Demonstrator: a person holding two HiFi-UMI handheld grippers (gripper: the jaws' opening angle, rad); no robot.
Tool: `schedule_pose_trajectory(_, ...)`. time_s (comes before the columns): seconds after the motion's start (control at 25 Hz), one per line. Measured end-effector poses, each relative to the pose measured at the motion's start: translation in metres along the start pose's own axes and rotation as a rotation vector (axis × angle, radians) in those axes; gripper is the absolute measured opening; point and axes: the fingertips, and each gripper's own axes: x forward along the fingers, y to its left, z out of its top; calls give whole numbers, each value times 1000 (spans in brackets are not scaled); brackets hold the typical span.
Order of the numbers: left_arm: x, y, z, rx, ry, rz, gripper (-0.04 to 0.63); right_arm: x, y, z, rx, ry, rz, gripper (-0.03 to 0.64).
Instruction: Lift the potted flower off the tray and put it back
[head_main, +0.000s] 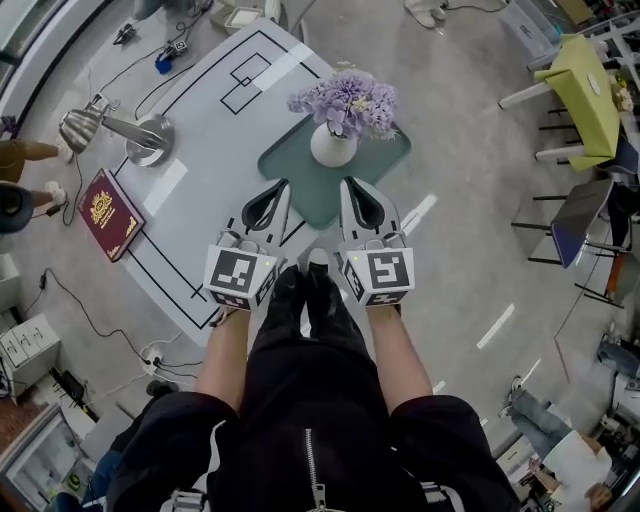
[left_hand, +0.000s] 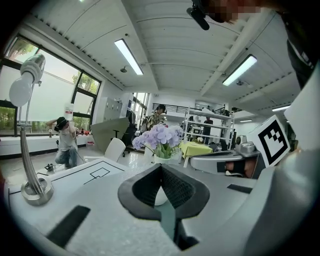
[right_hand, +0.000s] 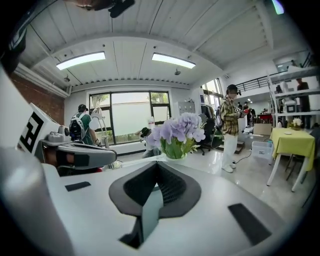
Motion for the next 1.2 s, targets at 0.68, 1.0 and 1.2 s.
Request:
schedule_pose_trajectory(0.68, -2, -31, 31, 60, -23, -60, 6, -37, 13, 28, 29, -15, -14, 6)
schedule_pose_trajectory(1.0, -2, -36, 39, 67, -37, -67, 6, -40, 11, 36, 19, -27, -21, 6)
schedule_pose_trajectory(1.2, -3, -35, 40, 68, -40, -71, 6, -39, 14, 36, 19, -25, -21, 6)
